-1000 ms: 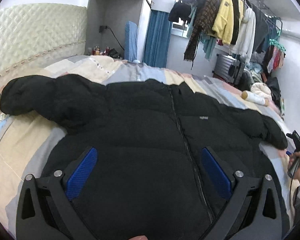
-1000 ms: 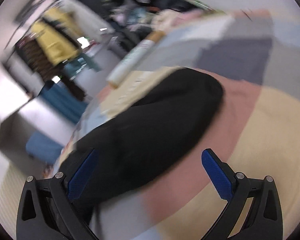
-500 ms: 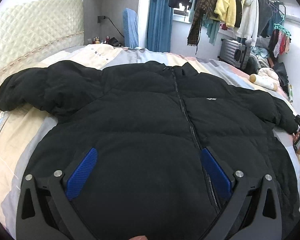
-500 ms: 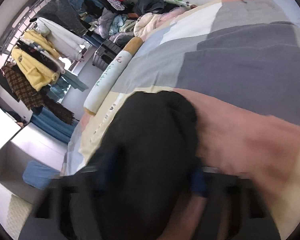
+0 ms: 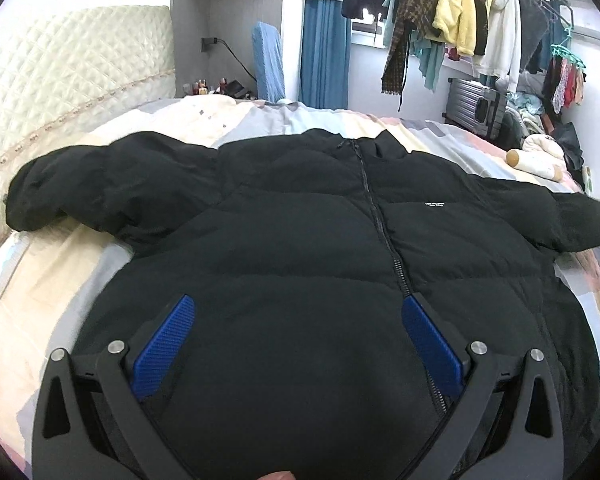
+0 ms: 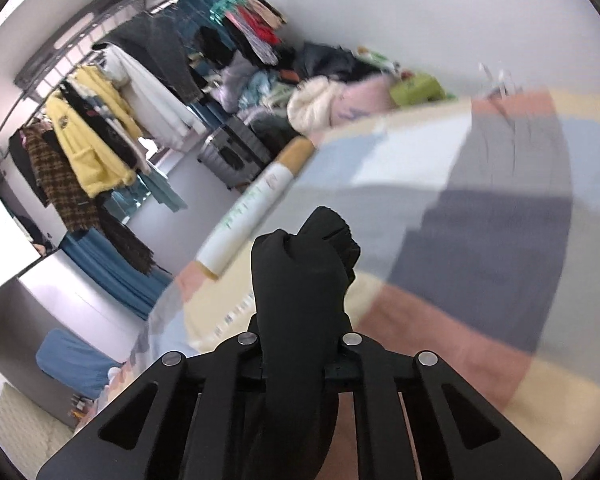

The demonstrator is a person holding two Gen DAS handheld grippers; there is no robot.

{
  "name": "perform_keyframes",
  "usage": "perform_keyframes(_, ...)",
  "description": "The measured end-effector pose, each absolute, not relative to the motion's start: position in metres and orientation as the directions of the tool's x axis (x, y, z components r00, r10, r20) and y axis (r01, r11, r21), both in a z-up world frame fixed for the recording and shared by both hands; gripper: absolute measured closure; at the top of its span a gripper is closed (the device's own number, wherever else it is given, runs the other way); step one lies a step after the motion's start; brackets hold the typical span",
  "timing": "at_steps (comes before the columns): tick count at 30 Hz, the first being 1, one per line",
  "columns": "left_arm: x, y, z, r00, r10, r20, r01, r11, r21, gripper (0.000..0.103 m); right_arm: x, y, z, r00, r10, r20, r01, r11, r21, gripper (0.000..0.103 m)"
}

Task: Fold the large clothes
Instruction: 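Grasp the black jacket's sleeve cuff with the right tool and lift it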

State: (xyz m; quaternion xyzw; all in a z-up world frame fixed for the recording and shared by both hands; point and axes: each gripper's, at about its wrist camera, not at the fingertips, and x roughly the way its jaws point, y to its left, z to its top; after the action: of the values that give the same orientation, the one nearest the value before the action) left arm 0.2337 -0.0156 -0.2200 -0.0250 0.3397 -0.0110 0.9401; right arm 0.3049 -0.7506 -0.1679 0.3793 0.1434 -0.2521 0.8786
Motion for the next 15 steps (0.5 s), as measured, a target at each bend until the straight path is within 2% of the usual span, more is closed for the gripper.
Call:
perform_keyframes(8, 0.219, 0.014, -0.201, 0.782, -0.042, -0.621, 0.007, 0.998, -0.058, 0.0, 0.3, -0.697, -0.059, 0.844, -0.377, -0.382, 0.532, 0.679, 0.506, 0.098)
perform_keyframes(15, 0.202, 0.028, -0.181, 0.817, -0.051, -0.575, 0.028, 0.998, -0.049, 0.0, 0.313, -0.606, 0.029, 0.894, -0.33, -0.304, 0.436, 0.8, 0.413, 0.095)
